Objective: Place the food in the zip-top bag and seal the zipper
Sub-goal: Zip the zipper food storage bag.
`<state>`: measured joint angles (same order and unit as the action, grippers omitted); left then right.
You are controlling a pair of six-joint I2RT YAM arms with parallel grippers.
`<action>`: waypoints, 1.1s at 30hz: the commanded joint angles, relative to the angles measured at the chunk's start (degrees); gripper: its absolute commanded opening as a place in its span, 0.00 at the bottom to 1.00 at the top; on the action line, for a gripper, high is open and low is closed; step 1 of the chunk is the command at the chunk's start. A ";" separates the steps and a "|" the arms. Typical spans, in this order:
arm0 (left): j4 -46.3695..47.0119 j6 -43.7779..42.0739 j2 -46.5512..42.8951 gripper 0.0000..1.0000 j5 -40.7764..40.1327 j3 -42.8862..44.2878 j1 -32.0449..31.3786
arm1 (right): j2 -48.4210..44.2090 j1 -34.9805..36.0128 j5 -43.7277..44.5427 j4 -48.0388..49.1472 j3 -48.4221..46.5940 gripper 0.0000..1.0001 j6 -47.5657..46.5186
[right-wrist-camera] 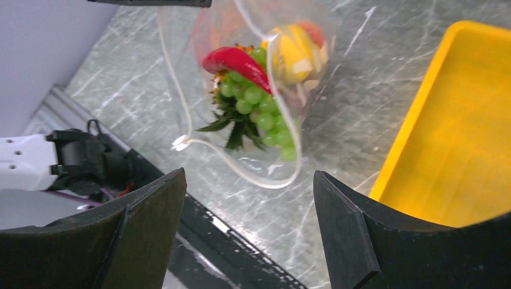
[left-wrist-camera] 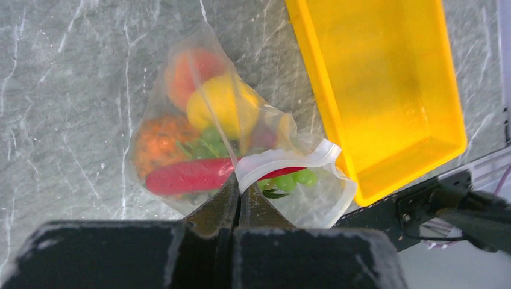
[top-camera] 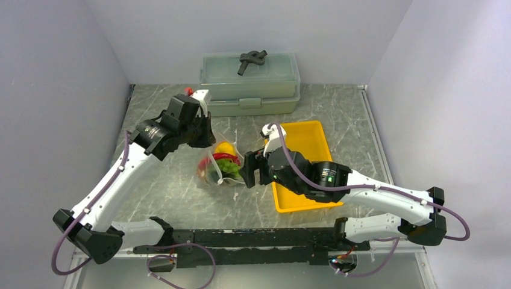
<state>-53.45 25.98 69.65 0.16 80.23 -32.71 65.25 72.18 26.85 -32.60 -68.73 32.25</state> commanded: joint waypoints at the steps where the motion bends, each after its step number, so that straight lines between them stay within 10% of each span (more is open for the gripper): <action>1: 5.28 5.84 -3.00 0.00 -3.45 4.04 0.16 | -2.07 -0.11 -4.98 1.94 -1.15 0.81 7.81; 33: 14.71 18.06 -8.98 0.00 -6.60 -3.21 0.16 | 13.53 -5.36 -10.49 13.60 -2.26 0.81 26.37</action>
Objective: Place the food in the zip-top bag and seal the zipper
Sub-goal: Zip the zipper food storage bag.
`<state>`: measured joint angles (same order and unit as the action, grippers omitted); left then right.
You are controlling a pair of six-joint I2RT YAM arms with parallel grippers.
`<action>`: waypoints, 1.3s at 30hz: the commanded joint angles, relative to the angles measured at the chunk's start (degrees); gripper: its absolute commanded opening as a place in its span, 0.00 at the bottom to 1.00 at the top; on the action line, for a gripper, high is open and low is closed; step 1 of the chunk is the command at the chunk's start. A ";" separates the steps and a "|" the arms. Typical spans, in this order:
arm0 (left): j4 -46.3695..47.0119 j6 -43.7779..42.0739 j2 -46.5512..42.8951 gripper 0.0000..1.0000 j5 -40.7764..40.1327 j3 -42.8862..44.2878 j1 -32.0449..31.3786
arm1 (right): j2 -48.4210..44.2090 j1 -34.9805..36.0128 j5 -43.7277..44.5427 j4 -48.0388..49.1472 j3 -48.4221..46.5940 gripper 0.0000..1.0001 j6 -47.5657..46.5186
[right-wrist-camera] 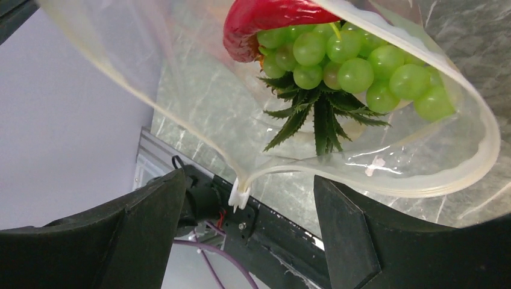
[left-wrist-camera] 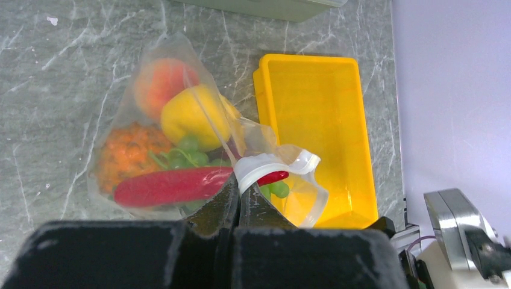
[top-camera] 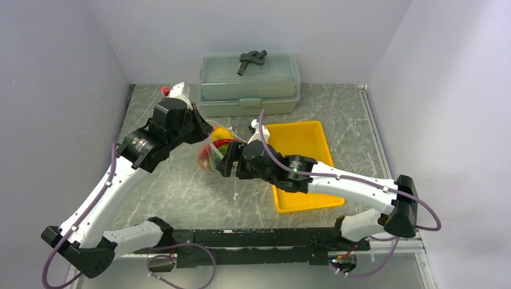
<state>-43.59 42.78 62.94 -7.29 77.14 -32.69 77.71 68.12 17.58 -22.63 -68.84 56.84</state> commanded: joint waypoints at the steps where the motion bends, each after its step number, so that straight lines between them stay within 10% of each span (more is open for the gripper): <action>1: 4.91 1.25 -2.29 0.00 0.98 -0.19 0.13 | 1.47 -1.70 -1.56 3.83 -2.13 0.80 2.12; 11: 4.93 0.90 -2.84 0.00 1.99 -0.41 0.17 | 3.78 -3.85 -2.69 6.15 -1.39 0.64 3.93; 25: 5.62 0.29 -3.96 0.00 3.24 -1.95 0.10 | 2.06 -4.92 -5.73 9.49 0.99 0.00 1.30; 39: 3.17 -3.61 -2.51 0.06 0.16 -1.01 0.17 | -0.68 -4.92 -9.81 3.05 -2.42 0.00 -11.46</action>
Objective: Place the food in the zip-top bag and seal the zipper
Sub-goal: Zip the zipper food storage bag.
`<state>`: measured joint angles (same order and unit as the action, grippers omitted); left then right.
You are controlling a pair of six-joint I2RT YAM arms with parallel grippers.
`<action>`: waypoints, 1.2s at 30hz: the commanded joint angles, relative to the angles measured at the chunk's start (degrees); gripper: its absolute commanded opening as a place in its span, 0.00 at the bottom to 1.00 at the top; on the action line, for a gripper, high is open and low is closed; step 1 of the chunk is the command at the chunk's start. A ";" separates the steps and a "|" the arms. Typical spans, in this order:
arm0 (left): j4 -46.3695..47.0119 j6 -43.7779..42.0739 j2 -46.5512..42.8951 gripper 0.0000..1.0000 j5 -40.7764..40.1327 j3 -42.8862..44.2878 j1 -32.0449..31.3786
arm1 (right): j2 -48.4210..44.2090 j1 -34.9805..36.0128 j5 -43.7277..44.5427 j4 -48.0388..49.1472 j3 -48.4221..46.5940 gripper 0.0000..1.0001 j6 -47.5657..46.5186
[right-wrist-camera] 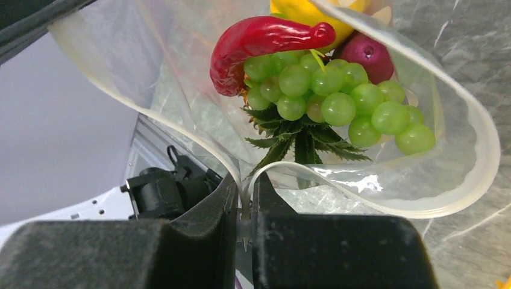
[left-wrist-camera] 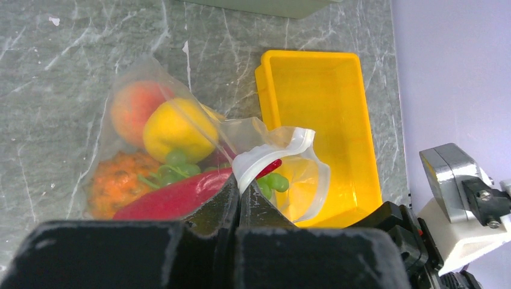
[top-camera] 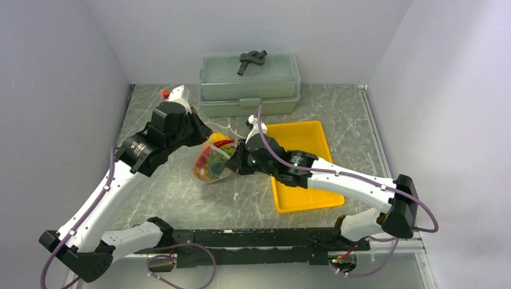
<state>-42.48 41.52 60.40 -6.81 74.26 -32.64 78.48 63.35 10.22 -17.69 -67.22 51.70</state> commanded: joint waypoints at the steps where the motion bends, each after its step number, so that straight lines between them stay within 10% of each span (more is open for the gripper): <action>1: 1.67 -2.73 0.45 0.08 -0.27 2.14 0.10 | -1.74 -0.19 -2.72 -2.55 -4.16 0.00 -7.23; 12: 0.43 -6.79 1.35 0.39 -0.10 3.66 0.10 | -4.01 -0.16 -2.59 -14.41 -9.52 0.00 -17.64; 36: -1.07 -24.24 -7.35 0.50 14.12 4.93 0.13 | 4.04 0.01 -9.95 -40.89 -31.87 0.00 -36.78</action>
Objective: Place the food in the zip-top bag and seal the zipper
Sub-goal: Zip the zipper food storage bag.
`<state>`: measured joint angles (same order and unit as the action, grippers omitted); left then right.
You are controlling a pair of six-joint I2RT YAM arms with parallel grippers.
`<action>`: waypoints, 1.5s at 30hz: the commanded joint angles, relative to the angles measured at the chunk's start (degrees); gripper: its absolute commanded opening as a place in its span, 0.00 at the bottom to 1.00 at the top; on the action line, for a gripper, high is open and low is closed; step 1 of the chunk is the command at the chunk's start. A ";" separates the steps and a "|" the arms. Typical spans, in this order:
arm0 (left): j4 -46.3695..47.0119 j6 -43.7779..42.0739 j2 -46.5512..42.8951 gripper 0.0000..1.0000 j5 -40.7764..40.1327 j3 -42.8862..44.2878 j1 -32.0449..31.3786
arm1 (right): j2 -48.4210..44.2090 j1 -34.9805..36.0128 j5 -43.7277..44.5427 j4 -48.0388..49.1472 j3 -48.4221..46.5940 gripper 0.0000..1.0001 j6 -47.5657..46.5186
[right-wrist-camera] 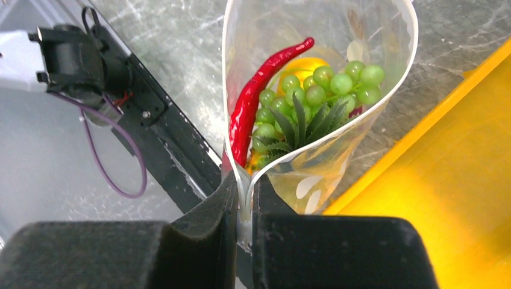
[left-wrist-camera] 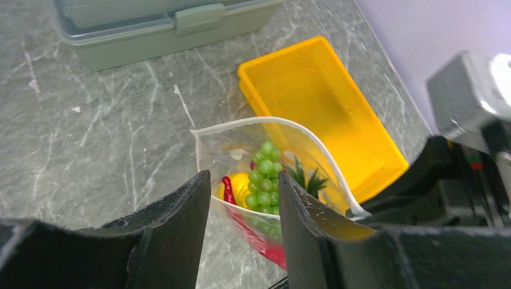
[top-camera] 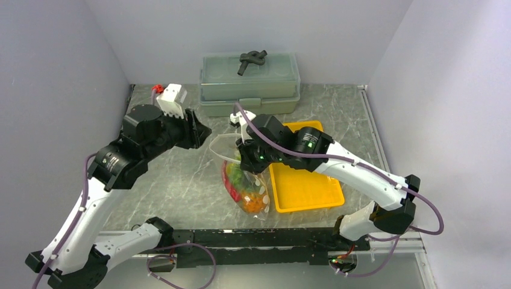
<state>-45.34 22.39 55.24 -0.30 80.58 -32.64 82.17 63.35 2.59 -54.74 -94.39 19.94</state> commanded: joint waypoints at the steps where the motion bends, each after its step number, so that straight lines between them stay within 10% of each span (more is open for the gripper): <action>1: 2.41 -5.75 -2.67 0.51 9.38 -2.10 0.12 | 0.36 0.08 -3.45 -4.55 -5.01 0.00 -5.85; 28: 24.22 -12.86 -9.44 0.82 62.21 -17.22 0.15 | -2.25 8.37 -17.51 -12.56 -12.13 0.00 -19.41; 45: 28.88 -10.08 -7.56 0.90 68.74 -20.64 0.04 | 2.79 8.41 -16.78 -15.84 -21.32 0.00 -18.47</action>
<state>-19.40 11.90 47.90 65.60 59.96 -32.64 83.31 71.66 -15.25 -70.67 -110.15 1.48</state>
